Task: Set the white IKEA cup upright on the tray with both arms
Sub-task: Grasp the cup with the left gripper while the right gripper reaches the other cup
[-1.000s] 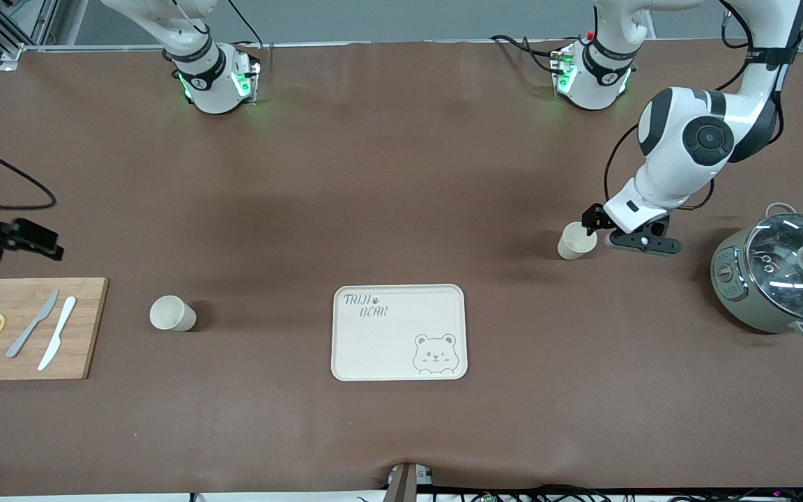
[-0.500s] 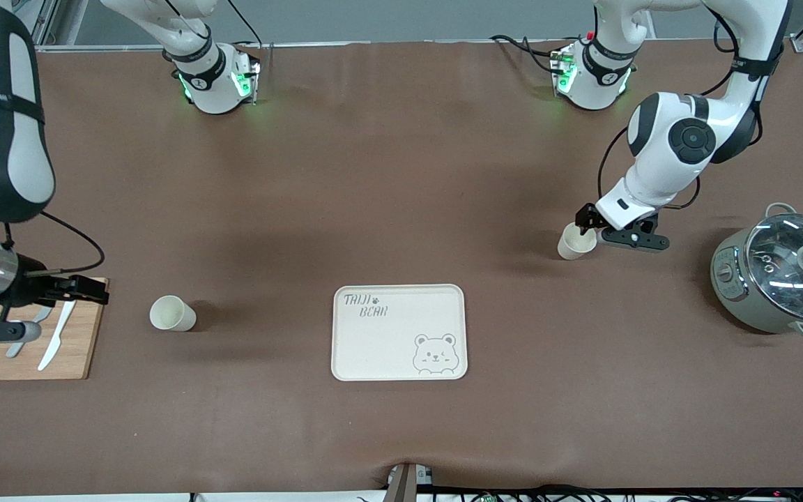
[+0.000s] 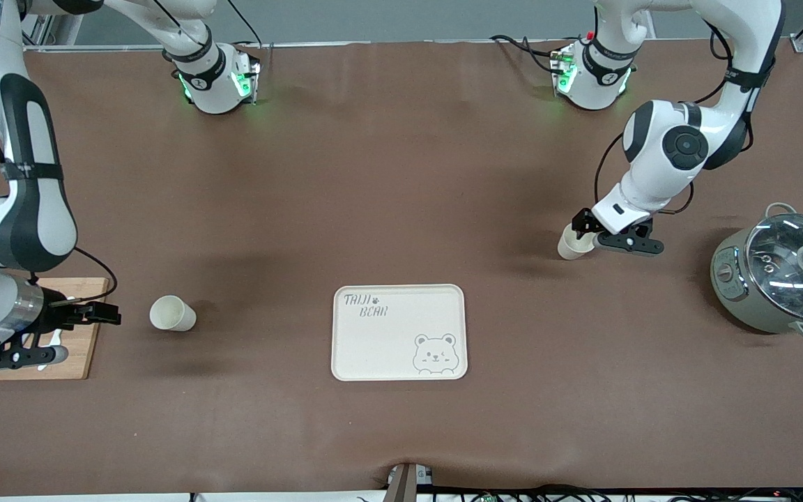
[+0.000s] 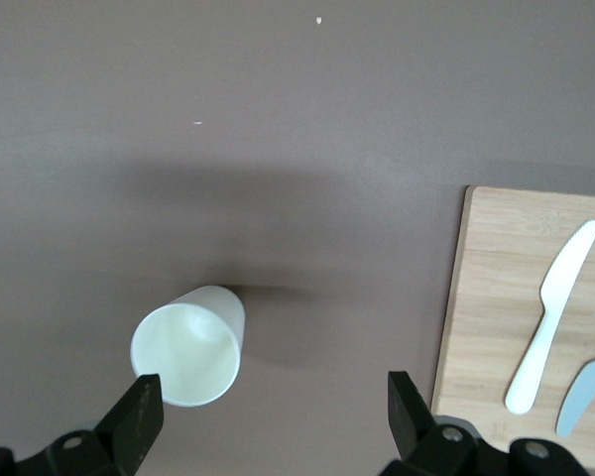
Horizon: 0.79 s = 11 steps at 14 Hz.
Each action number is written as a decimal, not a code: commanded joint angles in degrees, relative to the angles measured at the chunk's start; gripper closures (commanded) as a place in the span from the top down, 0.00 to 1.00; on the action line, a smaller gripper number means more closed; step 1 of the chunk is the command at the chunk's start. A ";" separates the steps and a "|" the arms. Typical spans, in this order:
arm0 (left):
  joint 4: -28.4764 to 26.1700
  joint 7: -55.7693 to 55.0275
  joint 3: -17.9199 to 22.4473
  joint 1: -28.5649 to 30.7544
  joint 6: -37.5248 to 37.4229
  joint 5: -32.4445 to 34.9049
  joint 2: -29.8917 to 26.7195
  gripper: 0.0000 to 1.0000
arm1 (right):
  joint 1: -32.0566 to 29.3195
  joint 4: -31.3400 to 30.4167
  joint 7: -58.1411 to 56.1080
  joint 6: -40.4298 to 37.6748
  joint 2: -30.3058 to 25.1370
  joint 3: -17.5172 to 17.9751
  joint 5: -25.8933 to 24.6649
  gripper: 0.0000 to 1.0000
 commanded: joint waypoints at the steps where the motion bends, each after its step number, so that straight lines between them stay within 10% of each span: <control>1: -0.82 -0.06 -0.22 0.41 3.04 -0.21 1.31 1.00 | -0.70 -0.01 -1.18 0.95 1.37 0.64 0.45 1.00; 11: -0.65 1.35 -0.22 0.41 7.53 0.58 6.50 1.00 | -0.17 -8.27 -1.27 8.33 1.29 0.64 0.45 1.00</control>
